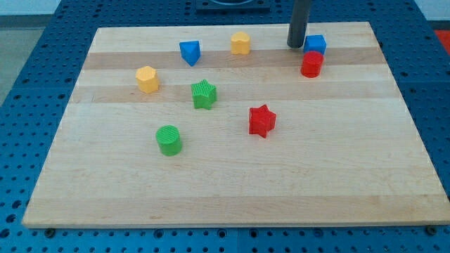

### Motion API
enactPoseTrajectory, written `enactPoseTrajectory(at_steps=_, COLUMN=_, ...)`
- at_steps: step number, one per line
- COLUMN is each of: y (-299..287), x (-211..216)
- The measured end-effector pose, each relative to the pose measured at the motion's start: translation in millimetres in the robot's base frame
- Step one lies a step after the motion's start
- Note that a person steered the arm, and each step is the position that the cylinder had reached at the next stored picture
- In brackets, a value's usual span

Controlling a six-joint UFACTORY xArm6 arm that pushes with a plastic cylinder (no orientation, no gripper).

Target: Push the yellow heart below the red circle

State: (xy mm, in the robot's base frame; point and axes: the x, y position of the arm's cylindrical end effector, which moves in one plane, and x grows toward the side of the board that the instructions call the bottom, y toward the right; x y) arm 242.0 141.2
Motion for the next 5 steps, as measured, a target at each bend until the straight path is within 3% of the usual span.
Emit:
enactPoseTrajectory(at_steps=1, y=38, x=-25)
enactPoseTrajectory(at_steps=2, y=-45, x=-47)
enactPoseTrajectory(at_steps=4, y=-151, x=1)
enactPoseTrajectory(at_steps=5, y=-131, x=-9)
